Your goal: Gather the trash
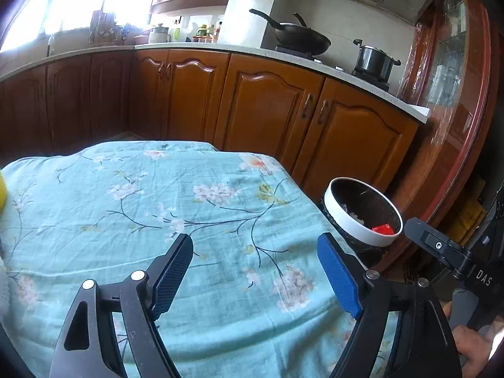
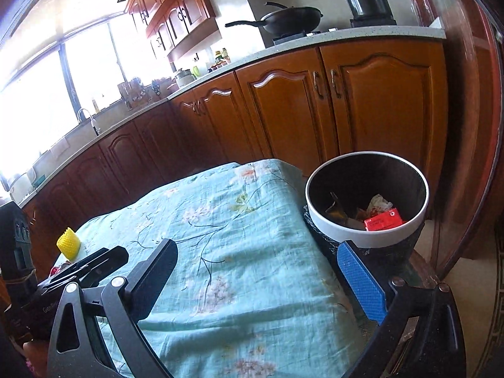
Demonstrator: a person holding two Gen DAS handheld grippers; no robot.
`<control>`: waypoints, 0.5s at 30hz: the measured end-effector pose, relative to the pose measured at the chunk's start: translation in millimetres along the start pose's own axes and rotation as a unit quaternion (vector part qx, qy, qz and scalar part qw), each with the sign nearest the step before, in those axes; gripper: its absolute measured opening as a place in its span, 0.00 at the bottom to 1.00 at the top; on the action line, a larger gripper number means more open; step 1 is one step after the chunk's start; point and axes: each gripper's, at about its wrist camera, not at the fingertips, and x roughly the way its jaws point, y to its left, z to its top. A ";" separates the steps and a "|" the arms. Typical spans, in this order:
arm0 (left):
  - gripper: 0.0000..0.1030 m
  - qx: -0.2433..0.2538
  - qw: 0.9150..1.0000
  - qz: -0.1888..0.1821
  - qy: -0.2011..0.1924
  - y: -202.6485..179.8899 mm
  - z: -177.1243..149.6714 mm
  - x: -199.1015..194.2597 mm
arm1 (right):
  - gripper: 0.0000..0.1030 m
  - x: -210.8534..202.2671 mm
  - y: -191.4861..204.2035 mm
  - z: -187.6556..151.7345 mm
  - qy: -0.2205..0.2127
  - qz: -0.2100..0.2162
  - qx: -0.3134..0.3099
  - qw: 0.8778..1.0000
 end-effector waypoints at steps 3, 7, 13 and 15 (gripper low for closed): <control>0.93 0.011 0.999 0.017 -0.037 4.1 -2.0 -14.0 | 1.00 -14.0 9.0 -0.9 -0.053 -0.012 -0.021 0.998; 0.99 0.027 0.994 0.065 -0.086 2.8 -20.1 -27.4 | 1.00 -17.5 14.5 -12.2 -0.109 -0.033 -0.048 0.992; 0.99 0.054 0.989 0.106 -0.091 -3.6 -38.1 -29.7 | 1.00 0.3 14.5 -31.3 -0.102 -0.039 -0.057 0.992; 0.99 0.057 0.987 0.117 -0.093 -5.2 -39.8 -31.2 | 1.00 1.9 17.2 -34.9 -0.103 -0.041 -0.067 0.992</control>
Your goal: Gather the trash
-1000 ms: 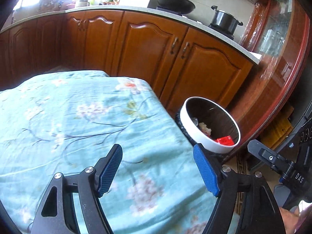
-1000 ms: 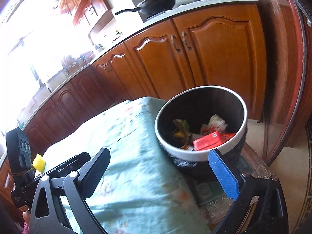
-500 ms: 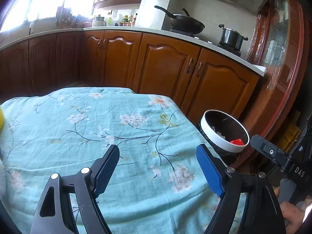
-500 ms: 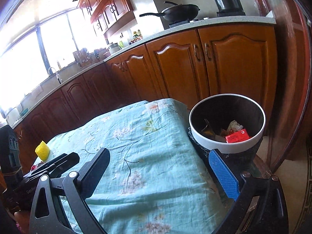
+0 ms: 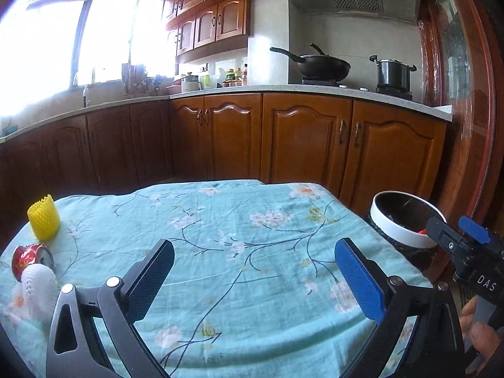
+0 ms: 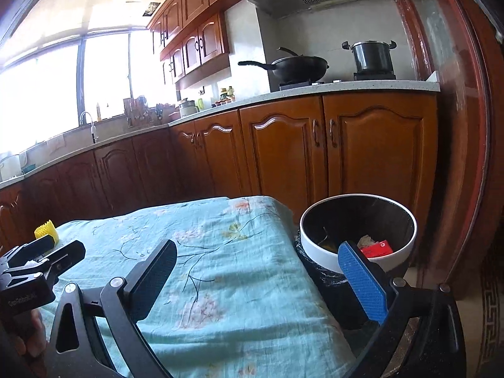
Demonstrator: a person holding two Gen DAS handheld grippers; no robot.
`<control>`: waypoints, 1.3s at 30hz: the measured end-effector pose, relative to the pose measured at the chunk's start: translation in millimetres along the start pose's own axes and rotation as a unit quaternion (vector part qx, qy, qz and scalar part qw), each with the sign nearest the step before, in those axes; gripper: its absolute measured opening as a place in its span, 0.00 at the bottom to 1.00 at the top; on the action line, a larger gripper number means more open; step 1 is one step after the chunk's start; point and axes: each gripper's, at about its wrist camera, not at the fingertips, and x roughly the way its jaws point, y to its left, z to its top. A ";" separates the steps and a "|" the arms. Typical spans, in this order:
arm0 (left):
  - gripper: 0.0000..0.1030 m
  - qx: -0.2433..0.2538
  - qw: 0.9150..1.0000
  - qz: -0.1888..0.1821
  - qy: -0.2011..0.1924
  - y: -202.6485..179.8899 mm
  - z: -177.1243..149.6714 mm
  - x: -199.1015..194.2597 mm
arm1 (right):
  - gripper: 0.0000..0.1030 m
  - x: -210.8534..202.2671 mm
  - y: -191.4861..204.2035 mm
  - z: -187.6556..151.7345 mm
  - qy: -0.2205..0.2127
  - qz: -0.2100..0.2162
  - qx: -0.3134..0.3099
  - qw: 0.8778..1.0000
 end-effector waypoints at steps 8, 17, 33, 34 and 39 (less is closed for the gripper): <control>0.99 0.004 1.000 0.020 -0.011 -7.3 -1.6 3.1 | 1.00 -7.4 10.8 -1.5 -0.022 0.000 -0.034 0.999; 0.99 0.013 1.000 0.021 -0.019 -8.2 -9.2 5.4 | 1.00 -11.3 10.7 -4.4 -0.033 0.005 -0.029 0.999; 0.99 0.013 1.000 0.014 -0.024 -1.1 -11.3 8.5 | 1.00 -14.6 10.1 -4.9 -0.036 0.005 -0.027 0.999; 0.99 0.013 1.000 0.013 -0.025 -1.5 -11.6 8.0 | 1.00 -15.1 10.2 -4.8 -0.036 0.006 -0.027 0.999; 0.99 0.015 0.999 0.011 -0.026 -1.8 -11.6 8.3 | 1.00 -15.0 9.0 -4.3 -0.036 0.008 -0.027 0.999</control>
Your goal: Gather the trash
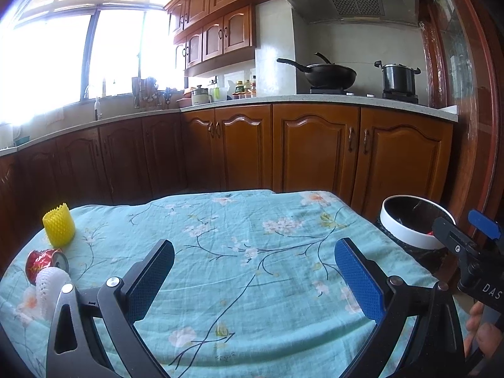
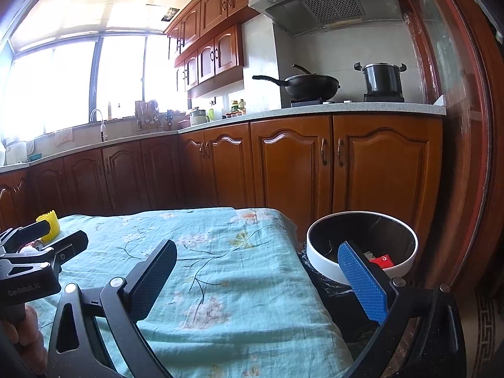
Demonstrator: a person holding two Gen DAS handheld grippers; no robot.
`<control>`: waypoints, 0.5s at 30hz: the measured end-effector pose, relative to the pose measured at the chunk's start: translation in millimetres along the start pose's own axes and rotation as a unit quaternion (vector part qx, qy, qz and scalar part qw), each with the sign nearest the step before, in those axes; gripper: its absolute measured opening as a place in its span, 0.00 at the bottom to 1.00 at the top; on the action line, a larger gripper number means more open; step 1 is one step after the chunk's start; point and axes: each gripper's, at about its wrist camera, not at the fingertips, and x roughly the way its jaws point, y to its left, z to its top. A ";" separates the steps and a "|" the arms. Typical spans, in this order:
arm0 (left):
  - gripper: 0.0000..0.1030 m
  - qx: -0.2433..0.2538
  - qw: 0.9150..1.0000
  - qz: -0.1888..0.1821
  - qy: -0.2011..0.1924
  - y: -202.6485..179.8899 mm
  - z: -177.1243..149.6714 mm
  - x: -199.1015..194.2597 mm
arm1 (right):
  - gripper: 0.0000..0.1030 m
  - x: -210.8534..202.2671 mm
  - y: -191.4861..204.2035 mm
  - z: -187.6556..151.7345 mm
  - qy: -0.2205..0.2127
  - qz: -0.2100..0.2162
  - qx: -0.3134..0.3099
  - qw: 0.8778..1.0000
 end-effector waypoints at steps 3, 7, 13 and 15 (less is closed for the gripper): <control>0.99 0.000 1.000 -0.001 0.000 -0.2 -0.3 0.6 | 1.00 0.0 -0.1 0.1 0.000 0.001 0.002 1.000; 0.99 0.003 1.000 0.001 0.000 -0.9 -0.2 1.1 | 1.00 -0.5 -0.8 0.1 0.000 0.003 0.004 1.000; 0.99 0.002 1.000 -0.003 -0.001 0.2 -0.6 0.8 | 1.00 -0.6 -0.9 0.3 0.002 0.004 0.007 1.000; 0.99 0.001 1.000 -0.004 -0.002 0.9 -0.3 1.0 | 1.00 -1.2 -0.5 0.9 0.002 0.005 0.008 1.000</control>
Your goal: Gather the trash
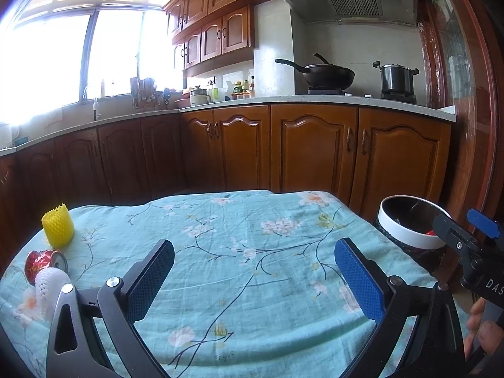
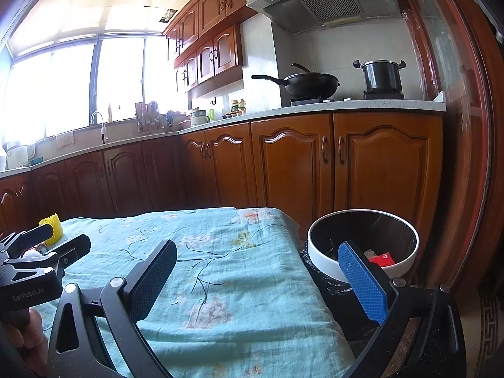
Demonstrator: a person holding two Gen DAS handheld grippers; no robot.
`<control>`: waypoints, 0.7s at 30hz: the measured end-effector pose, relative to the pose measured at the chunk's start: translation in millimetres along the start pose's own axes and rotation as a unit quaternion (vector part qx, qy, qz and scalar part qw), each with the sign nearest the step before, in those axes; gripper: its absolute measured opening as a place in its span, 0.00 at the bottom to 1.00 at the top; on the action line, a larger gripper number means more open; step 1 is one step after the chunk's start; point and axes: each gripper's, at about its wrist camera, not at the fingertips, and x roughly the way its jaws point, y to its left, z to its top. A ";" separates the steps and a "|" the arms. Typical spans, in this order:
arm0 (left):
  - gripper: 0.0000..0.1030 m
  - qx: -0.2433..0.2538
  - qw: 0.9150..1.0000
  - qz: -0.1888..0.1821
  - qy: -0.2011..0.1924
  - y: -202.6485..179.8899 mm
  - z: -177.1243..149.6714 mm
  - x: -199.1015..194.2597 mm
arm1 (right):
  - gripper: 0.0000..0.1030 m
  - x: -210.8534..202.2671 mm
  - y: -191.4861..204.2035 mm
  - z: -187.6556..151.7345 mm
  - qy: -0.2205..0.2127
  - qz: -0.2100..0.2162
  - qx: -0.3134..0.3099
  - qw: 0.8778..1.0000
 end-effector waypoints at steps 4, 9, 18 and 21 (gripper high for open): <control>0.99 0.000 1.000 -0.002 0.001 0.6 -1.3 -0.4 | 1.00 -0.1 1.0 0.8 0.001 0.001 0.000 1.000; 0.99 0.003 1.000 -0.002 -0.001 -0.2 -1.2 -2.1 | 1.00 0.1 1.1 1.2 0.002 0.002 0.000 1.000; 0.99 -0.003 1.000 -0.003 0.002 1.1 -0.5 -0.4 | 1.00 0.6 4.0 1.8 0.004 0.004 0.000 1.000; 0.99 -0.002 1.000 -0.003 0.003 0.9 0.1 -0.3 | 1.00 1.4 4.7 1.1 0.007 0.005 -0.001 1.000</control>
